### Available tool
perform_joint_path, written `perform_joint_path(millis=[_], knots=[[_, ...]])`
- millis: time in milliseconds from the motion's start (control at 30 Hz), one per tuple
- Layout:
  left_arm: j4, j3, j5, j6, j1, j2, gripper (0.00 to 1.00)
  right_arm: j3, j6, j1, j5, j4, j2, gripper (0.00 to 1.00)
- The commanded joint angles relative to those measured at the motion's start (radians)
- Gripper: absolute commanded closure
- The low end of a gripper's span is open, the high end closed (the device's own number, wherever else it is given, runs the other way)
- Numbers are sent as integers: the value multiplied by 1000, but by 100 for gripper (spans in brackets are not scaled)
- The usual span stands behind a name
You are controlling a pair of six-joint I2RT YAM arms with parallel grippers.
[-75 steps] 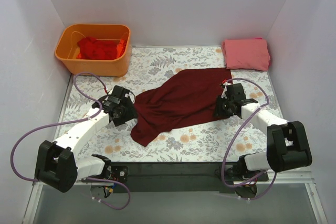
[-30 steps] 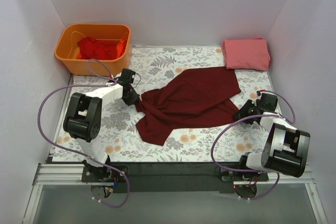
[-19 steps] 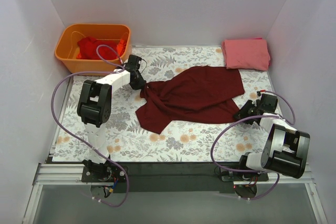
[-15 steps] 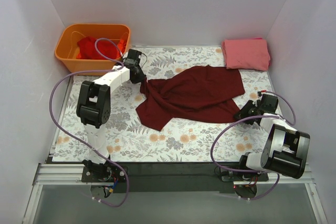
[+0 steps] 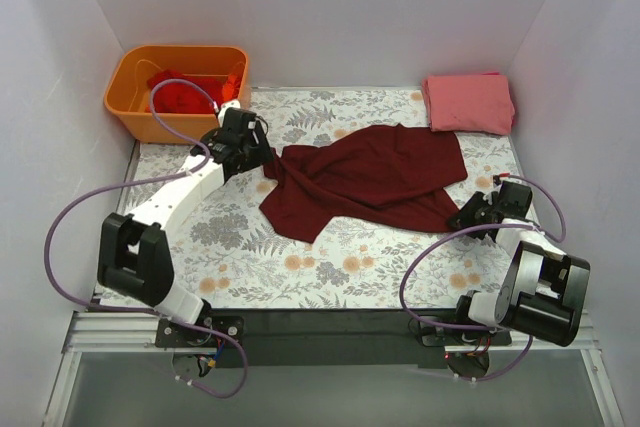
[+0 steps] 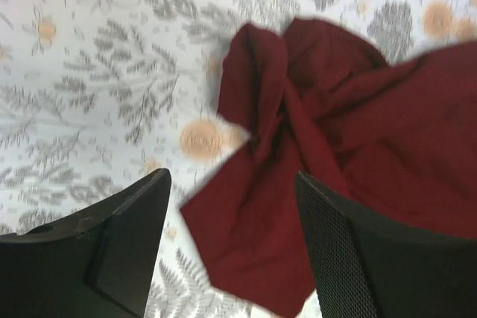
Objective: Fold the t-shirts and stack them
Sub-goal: Flatten the tshirt out
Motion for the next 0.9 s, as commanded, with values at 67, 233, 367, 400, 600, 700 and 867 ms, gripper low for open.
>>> perform_joint_path(millis=[67,233,367,400,600,700,867], knots=[[-98,-145,111,-26,-30,-95,34,-43,-50,12,86,-91,18,71],[-87,-220,86,-26,-70,-62,38,-46,-53,21,67,-75,29,71],[-60,-214,66,-24,-74,7,43,-46,-55,26,58,-72,33,71],[-49,-211,62,-26,-76,18,44,-48,-55,26,56,-72,35,70],[-34,-180,32,-33,-88,118,51,-46,-58,27,50,-69,37,70],[-32,-171,16,-47,-94,159,57,-45,-59,27,46,-68,41,70],[-58,-143,-25,-50,-114,182,89,-45,-61,27,41,-68,49,70]])
